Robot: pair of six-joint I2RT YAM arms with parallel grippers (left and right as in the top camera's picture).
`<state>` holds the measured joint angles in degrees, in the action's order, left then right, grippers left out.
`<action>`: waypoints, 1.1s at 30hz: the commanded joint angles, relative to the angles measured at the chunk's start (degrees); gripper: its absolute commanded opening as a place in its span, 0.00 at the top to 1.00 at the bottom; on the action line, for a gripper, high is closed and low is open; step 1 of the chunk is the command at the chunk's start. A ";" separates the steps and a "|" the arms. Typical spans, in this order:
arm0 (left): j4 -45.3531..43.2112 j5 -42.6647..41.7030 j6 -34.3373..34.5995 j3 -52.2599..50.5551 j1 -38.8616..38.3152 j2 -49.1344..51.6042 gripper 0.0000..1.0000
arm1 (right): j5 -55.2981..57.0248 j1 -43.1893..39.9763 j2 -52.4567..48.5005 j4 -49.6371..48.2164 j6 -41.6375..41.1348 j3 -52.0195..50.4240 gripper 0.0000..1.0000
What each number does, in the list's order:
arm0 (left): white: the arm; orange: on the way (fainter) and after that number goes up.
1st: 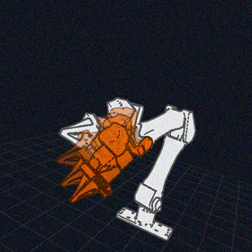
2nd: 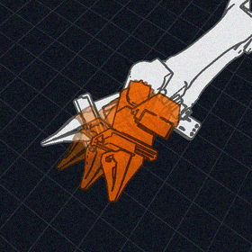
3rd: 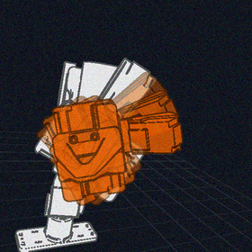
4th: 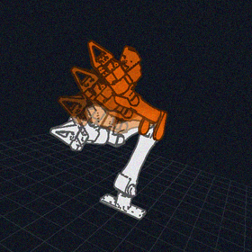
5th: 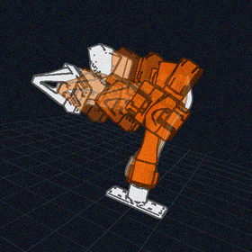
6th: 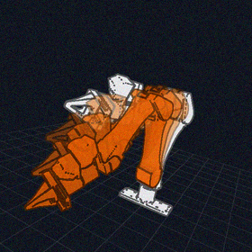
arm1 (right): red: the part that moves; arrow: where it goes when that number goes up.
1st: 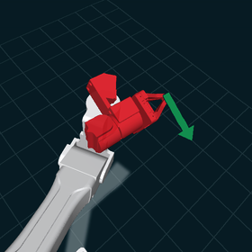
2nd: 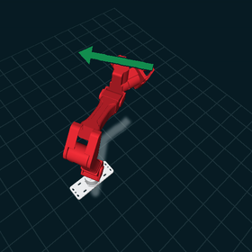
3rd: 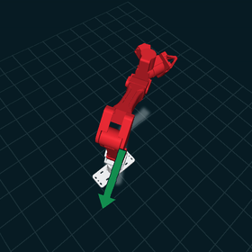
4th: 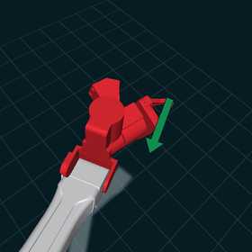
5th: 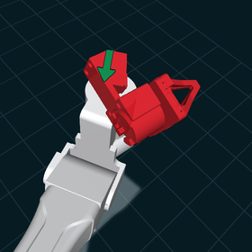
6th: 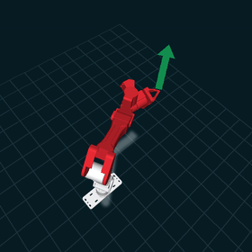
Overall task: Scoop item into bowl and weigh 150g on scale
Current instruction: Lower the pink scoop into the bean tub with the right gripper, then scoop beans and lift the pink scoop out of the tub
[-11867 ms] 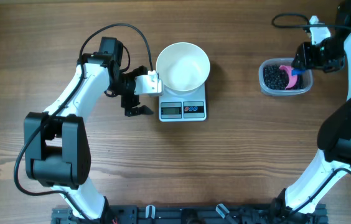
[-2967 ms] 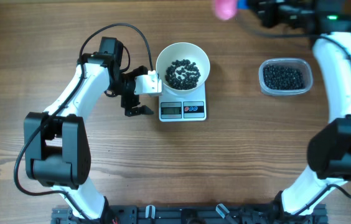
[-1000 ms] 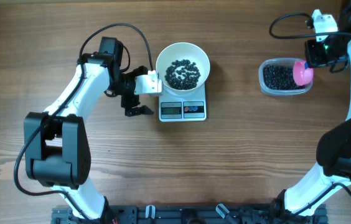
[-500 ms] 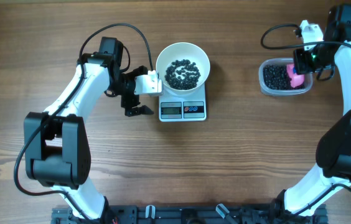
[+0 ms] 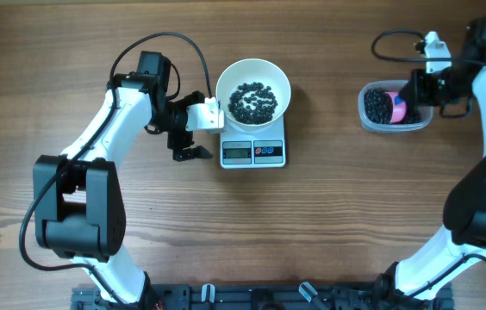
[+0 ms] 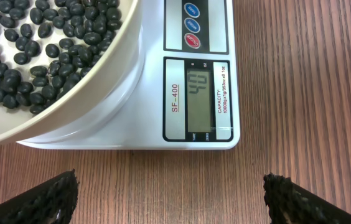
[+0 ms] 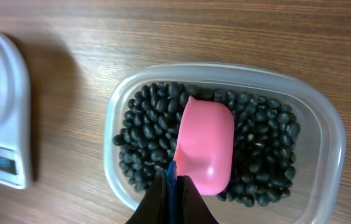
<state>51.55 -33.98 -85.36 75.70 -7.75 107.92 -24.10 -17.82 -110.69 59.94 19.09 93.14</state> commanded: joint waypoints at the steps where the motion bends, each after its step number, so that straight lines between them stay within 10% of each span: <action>1: 0.07 -1.11 0.31 -0.55 0.20 0.63 0.00 | -13.75 -3.48 -1.51 0.09 -2.91 -0.87 0.96; 20: 0.07 -1.11 0.31 -0.55 0.20 0.63 0.00 | -22.58 -16.96 -1.51 0.17 -5.77 -0.87 0.96; 33: 0.07 -1.11 0.28 -0.55 0.20 0.63 0.00 | -49.70 -16.85 -1.51 -7.28 -10.56 -0.87 0.96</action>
<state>51.55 -33.98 -85.36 75.70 -7.75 107.92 -64.71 -34.87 -111.55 54.46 11.94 92.71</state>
